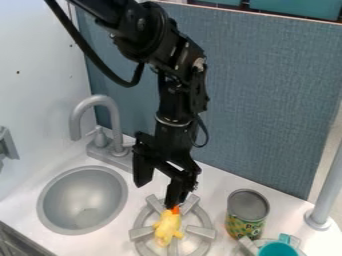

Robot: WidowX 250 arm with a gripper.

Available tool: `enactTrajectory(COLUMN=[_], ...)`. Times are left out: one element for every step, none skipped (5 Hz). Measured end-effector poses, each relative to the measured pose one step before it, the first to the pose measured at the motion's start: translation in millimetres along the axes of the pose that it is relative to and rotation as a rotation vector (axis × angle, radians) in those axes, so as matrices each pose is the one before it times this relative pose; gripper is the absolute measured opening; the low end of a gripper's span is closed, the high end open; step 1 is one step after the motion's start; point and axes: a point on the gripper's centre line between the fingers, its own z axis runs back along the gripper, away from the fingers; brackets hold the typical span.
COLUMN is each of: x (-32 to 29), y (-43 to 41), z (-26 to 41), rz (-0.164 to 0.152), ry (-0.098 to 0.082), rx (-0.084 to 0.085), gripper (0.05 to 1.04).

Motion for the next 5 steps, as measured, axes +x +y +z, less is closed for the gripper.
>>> enactTrajectory(x=[-2.71, -13.50, -14.60, -1.71, 1.62], y=[-1.13, -10.60, -18.72, -12.16, -3.96], z=[-7.46, -16.31, -9.17, -11.89, -22.87], rz=[0.0010, -0.0233, -0.0611, -0.0561, -0.0152], ry=[0.0243, 0.0243, -0.0043, 0.0138, 0.0321], rx=[-0.0044, -0.0069, -0.0341, 0.0030, -0.0027], gripper=[1.001, 1.001, 1.001, 1.001, 1.001])
